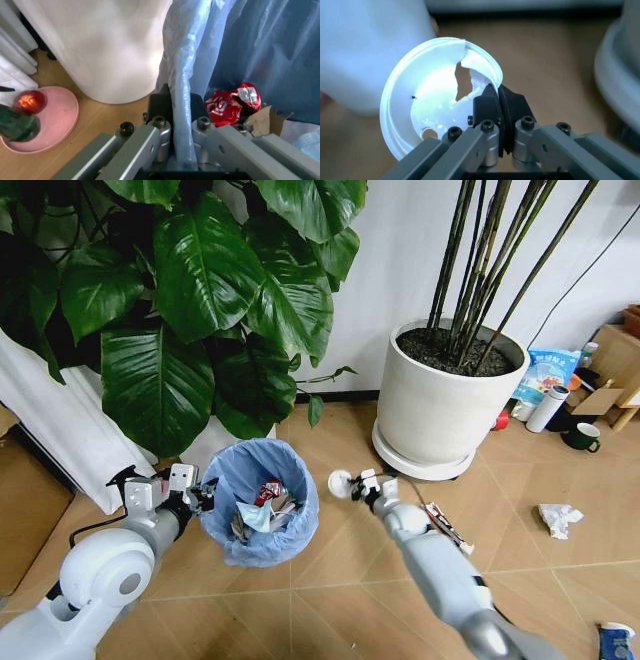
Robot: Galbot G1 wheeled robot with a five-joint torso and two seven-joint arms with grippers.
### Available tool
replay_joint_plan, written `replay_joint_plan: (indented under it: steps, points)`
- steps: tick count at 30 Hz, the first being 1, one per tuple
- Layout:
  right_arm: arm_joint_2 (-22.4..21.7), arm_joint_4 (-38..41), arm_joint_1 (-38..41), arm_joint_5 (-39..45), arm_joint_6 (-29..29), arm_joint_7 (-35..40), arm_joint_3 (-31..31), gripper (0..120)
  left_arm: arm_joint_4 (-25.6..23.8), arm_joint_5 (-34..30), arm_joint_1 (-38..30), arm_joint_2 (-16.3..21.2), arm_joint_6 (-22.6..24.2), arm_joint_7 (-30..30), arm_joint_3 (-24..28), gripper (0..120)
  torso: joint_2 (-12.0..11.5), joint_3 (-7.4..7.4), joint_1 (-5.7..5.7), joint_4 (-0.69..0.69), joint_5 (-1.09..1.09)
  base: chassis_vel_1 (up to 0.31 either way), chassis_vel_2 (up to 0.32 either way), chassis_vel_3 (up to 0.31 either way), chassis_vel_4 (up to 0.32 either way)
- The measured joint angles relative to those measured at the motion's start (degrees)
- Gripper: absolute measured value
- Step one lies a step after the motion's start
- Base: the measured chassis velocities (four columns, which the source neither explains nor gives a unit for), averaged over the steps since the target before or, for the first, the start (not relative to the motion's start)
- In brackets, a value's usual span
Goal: Pick up the trash bin and place the garbage on the floor into it.
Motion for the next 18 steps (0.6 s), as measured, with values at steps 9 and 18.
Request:
replay_joint_plan:
  steps: [9, 18]
  points:
    - [-5.7, 15.3, -3.6, 5.4, -1.3, 0.9, 0.6, 0, 1.2, 0.2, -0.2, -0.3, 0.2, 0.0, 0.8, 0, 0.0, 0.00, 0.00, 0.00, 0.00, 0.000, 0.000, 0.000, 0.000]
    - [-19.8, 43.3, -3.4, 17.4, -6.4, 4.9, -4.2, 0, 3.6, -0.5, -1.9, -1.0, 1.1, 0.1, 2.9, 0, 0.0, -0.01, -0.01, 0.00, -0.01, 0.000, 0.000, 0.000, 0.000]
